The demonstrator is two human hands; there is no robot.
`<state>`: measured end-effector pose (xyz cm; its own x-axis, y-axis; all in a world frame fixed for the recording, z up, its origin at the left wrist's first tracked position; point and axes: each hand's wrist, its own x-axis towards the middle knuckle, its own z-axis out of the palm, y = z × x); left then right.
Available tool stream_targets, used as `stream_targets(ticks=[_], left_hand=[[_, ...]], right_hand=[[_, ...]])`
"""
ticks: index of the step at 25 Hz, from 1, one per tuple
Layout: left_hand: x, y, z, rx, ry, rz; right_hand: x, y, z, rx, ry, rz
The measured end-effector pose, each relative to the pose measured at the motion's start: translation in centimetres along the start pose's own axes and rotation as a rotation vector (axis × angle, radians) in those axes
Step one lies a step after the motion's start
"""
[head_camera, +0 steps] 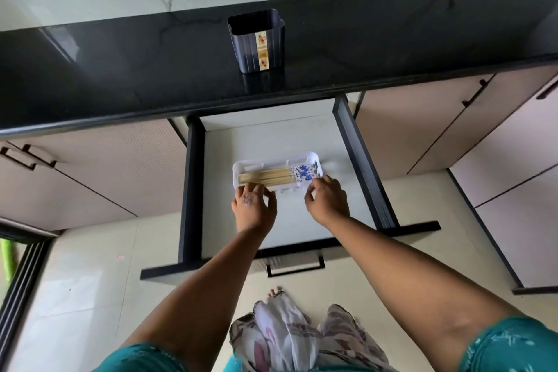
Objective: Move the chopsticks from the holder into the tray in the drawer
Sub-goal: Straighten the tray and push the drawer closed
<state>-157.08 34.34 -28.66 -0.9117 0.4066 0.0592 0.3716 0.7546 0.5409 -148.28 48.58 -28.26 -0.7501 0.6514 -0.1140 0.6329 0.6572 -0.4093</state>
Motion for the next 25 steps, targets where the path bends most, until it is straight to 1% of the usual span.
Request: stream_targets(ticks=[3,4,5,8,11,15,19,25], left_hand=[[-7.2,1.5,0.8,-0.031,0.083,0.086],[-9.6,1.7,1.2,-0.007,0.079,0.118],[-12.0,1.6,1.8,0.031,0.039,0.125],[-17.3,0.4,3.3,0.195,-0.159,0.089],[-19.9,-1.0,3.5,0.34,-0.27,0.063],[-19.6,-2.7,2.1,0.497,-0.309,0.084],[-17.3,-2.1,1.5,0.496,-0.357,0.08],[-8.0,-0.9,2.1,0.538,-0.39,0.07]], right_hand=[[-6.1,1.1,-0.1,-0.087,0.13,-0.224],[-8.2,1.7,0.2,-0.076,0.175,-0.282],[-10.4,2.3,0.7,-0.073,0.171,-0.319],[-15.7,4.2,2.9,-0.211,-0.004,-0.373],[-18.1,5.6,4.5,-0.341,-0.09,-0.357],[-18.1,5.8,4.9,-0.37,-0.142,-0.305],[-15.8,5.2,4.4,-0.381,-0.177,-0.275],[-6.8,3.2,3.1,-0.429,-0.193,-0.264]])
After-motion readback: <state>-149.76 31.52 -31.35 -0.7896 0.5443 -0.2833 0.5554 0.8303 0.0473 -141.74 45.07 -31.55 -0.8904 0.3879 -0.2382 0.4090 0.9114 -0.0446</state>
